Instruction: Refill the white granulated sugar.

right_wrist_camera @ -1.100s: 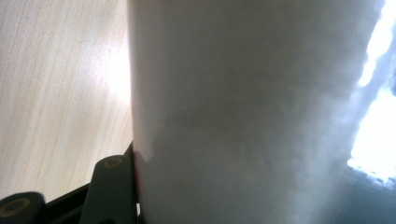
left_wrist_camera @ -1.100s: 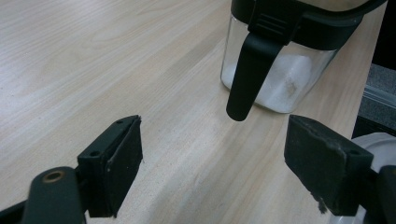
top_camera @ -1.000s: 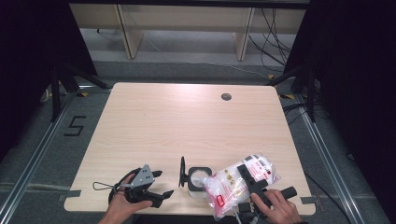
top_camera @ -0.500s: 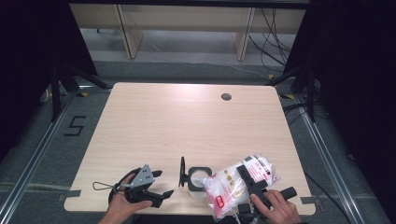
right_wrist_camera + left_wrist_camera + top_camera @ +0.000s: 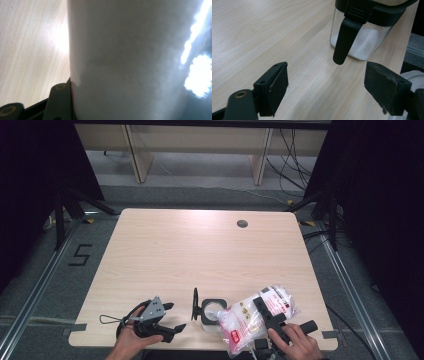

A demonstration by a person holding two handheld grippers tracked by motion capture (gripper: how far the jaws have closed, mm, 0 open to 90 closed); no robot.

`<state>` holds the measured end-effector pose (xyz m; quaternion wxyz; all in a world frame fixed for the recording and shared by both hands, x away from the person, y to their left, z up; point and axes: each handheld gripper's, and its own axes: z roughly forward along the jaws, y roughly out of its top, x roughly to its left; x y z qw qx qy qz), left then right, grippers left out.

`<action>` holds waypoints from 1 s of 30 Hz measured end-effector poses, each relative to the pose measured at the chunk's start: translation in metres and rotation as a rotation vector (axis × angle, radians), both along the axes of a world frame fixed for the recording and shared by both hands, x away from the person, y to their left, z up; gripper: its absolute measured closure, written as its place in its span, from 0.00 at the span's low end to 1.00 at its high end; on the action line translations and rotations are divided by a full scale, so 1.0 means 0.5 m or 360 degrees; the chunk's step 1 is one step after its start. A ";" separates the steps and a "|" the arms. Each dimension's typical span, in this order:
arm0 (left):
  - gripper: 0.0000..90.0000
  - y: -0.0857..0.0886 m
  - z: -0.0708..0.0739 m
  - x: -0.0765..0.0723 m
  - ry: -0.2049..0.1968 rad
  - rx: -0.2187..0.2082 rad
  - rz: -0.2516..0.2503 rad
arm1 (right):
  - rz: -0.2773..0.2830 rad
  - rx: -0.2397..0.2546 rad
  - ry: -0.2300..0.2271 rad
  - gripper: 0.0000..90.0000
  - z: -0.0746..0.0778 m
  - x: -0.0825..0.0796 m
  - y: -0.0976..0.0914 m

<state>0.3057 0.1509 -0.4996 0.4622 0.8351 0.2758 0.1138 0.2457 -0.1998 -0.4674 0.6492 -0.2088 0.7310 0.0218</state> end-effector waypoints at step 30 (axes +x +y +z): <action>0.21 0.001 -0.001 0.003 -0.0012 0.0030 -0.0018 | 0.0016 -0.0035 -0.0048 0.50 0.004 -0.002 0.000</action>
